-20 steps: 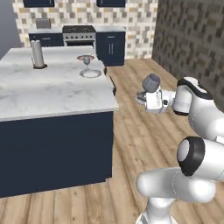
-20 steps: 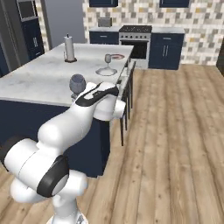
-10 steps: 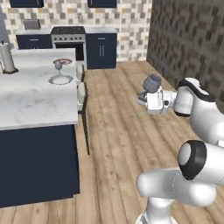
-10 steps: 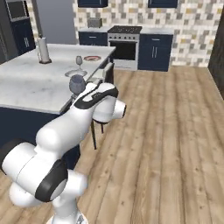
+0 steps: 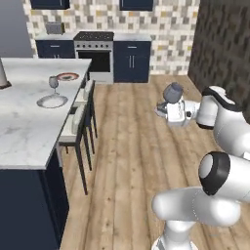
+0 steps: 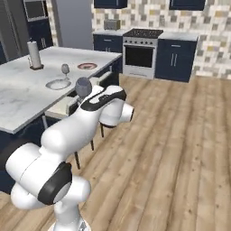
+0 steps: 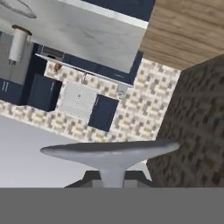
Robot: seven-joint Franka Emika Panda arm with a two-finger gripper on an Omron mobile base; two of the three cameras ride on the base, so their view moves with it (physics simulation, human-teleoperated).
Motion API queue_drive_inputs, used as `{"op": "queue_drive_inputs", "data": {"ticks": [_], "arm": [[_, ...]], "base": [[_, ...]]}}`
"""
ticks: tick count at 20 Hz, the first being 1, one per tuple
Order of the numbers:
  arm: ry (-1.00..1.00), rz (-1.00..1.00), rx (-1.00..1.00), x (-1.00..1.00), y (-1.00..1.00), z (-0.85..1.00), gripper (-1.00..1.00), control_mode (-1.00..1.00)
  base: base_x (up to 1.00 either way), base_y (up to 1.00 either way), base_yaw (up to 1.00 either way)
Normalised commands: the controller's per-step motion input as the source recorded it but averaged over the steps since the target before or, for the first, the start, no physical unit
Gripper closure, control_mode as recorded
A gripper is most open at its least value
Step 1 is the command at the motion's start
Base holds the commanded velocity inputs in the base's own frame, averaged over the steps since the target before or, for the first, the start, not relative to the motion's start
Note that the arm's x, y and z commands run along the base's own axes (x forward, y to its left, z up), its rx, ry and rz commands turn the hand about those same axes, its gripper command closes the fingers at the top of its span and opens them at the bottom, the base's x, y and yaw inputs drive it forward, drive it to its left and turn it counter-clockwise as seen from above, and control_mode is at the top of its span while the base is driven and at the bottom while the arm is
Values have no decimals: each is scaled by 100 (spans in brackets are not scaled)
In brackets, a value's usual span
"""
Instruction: Retrieve the wine glasses from the counter and place one next to each plate.
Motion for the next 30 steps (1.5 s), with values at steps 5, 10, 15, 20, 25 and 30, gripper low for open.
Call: {"op": "queue_drive_inputs", "data": {"ticks": [5,10,15,20,25,30], "arm": [[0,0,0,0,0,0,100,100],[0,0,0,0,0,0,100,100],[0,0,0,0,0,0,100,100],[0,0,0,0,0,0,100,100],[0,0,0,0,0,0,100,100],[0,0,0,0,0,0,100,100]], "base": [[100,-92,43],[98,-56,65],[58,-23,87],[23,-49,82],[-1,-100,56],[-10,-100,27]]}}
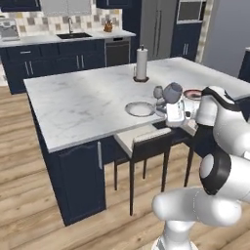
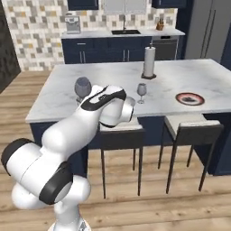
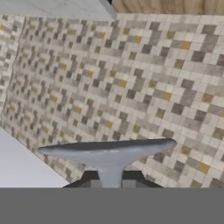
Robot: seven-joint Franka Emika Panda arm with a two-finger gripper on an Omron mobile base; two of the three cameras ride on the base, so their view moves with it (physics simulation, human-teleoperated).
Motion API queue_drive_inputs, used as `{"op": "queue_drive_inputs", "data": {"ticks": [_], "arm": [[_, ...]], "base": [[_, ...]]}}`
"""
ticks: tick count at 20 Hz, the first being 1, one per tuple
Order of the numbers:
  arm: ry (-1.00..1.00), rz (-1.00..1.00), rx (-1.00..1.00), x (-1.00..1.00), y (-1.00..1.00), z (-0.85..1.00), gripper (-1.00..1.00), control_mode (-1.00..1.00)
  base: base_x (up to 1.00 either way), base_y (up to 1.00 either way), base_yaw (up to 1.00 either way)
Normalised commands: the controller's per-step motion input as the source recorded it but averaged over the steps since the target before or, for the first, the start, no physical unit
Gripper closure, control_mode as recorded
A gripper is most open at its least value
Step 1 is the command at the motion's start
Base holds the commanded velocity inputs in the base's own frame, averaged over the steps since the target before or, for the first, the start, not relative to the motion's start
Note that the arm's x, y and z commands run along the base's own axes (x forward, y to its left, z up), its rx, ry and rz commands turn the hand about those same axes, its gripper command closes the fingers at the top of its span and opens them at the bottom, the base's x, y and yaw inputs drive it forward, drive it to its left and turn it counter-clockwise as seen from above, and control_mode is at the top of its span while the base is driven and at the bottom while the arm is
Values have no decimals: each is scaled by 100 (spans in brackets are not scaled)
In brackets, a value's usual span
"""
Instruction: Retrieve the wine glasses from the counter and place one next to each plate.
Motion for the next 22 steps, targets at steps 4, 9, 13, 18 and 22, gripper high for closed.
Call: {"op": "queue_drive_inputs", "data": {"ticks": [4,9,13,18,22], "arm": [[0,0,0,0,0,0,100,100],[0,0,0,0,0,0,100,100],[0,0,0,0,0,0,100,100],[0,0,0,0,0,0,100,100],[0,0,0,0,0,0,100,100]], "base": [[-9,-100,14],[-11,-100,11],[-1,-100,10],[0,-100,11],[22,-100,26]]}}
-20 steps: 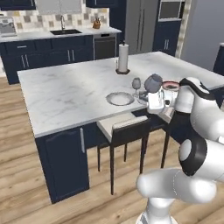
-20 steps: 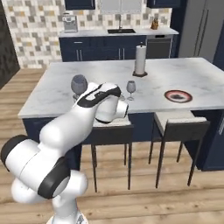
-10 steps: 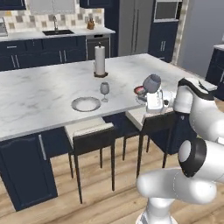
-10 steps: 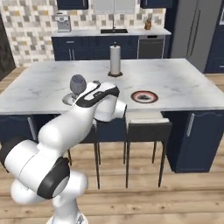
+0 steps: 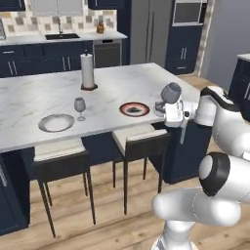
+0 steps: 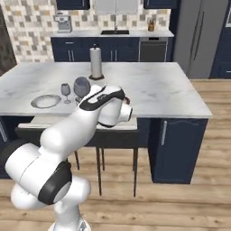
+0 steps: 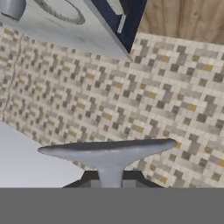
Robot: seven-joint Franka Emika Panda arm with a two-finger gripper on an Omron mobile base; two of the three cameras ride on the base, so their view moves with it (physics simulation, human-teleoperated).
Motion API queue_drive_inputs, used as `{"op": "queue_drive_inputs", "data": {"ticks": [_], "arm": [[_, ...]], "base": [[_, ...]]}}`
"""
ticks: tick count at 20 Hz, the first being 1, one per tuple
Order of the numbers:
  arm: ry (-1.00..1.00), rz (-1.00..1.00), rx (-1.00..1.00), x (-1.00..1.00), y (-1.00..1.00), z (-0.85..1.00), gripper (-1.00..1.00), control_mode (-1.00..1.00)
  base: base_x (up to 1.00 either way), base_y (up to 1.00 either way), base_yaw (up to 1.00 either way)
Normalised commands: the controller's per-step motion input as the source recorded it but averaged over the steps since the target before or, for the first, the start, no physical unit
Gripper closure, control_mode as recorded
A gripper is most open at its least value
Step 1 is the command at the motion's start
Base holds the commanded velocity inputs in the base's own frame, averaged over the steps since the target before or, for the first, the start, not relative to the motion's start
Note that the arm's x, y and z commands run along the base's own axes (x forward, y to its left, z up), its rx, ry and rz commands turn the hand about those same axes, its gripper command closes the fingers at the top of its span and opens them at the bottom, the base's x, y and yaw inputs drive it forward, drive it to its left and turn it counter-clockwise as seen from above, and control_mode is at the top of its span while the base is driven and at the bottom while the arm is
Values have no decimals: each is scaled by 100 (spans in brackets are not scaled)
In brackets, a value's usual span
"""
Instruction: Retrieve the wine glasses from the counter and place one next to each plate.
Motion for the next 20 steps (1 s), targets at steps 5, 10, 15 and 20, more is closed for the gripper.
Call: {"op": "queue_drive_inputs", "data": {"ticks": [5,10,15,20], "arm": [[0,0,0,0,0,0,100,100],[0,0,0,0,0,0,100,100],[0,0,0,0,0,0,100,100],[0,0,0,0,0,0,100,100]], "base": [[97,-100,45],[80,-100,42],[75,-42,7],[88,7,-17]]}}
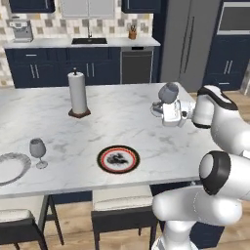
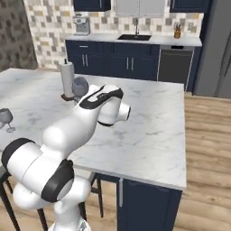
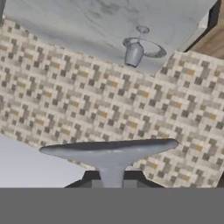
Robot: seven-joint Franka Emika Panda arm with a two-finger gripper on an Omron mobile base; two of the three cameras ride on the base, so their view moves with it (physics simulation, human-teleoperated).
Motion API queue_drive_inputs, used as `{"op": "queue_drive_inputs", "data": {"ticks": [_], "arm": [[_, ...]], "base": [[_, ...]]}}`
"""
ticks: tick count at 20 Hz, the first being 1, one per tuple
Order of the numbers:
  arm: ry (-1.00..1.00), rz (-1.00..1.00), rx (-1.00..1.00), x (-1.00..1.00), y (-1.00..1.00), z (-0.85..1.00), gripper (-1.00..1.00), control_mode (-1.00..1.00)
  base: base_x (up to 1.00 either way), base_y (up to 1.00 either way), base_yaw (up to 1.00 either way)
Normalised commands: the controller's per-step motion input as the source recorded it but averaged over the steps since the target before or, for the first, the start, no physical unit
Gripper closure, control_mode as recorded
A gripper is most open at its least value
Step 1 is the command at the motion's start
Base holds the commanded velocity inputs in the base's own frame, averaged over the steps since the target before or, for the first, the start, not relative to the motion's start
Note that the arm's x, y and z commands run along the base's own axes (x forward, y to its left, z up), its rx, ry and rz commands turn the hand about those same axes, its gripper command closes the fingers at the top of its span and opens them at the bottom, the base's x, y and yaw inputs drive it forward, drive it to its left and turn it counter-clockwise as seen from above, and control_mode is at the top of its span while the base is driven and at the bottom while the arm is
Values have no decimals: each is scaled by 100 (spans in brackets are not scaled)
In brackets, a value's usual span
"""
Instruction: Retrieve the wine glasses from the counter and place one next to each plate.
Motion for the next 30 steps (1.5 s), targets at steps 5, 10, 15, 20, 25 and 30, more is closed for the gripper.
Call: {"op": "queue_drive_inputs", "data": {"ticks": [5,10,15,20,25,30], "arm": [[0,0,0,0,0,0,100,100],[0,0,0,0,0,0,100,100],[0,0,0,0,0,0,100,100],[0,-2,-3,27,23,-32,100,-100],[13,0,-10,39,17,-65,100,-100],[6,18,-10,2,0,-62,100,-100]], "base": [[73,10,-31],[26,34,-49],[9,42,-29],[11,14,-5],[0,0,0],[0,0,0]]}}
